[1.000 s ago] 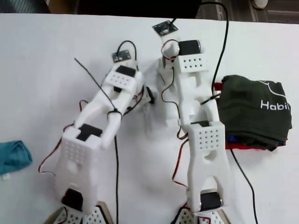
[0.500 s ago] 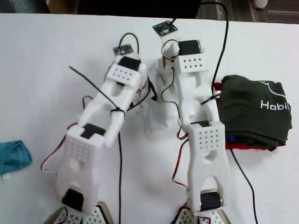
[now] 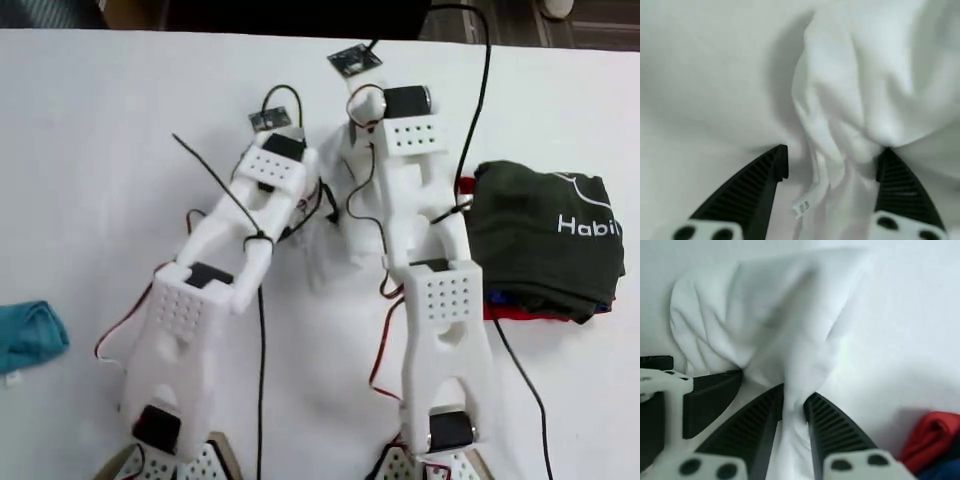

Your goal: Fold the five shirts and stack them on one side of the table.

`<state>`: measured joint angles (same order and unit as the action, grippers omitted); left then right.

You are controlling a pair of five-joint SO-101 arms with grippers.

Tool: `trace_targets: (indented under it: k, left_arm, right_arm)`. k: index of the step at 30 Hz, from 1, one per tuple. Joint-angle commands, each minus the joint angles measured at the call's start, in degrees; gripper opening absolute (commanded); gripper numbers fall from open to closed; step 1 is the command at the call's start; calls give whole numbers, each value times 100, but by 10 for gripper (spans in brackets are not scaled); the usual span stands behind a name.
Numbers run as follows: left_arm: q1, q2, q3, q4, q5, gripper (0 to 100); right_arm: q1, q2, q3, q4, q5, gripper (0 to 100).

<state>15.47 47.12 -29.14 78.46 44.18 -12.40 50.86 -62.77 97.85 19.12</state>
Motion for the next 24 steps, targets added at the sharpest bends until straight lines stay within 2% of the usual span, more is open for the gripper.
trace_targets:
  k: [1, 3, 5, 13, 19, 24]
  left_arm:
    - [132, 70, -40, -185, 18, 142]
    - [114, 70, -40, -229, 18, 7]
    - [114, 70, -40, -290, 18, 46]
    - [141, 9, -48, -193, 0, 24]
    - [141, -167, -505, 633, -18, 24]
    - [264, -387, -1226, 1459, -378, 24]
  right_arm:
    - [224, -549, -62, 4, 44, 21]
    - [295, -549, -26, 13, 44, 21]
    - [321, -523, -18, 13, 44, 21]
    - [198, -822, 290, 31, 185, 21]
    - [286, -1789, 1785, -13, 193, 22]
    - [321, -2826, 2796, -48, 448, 22]
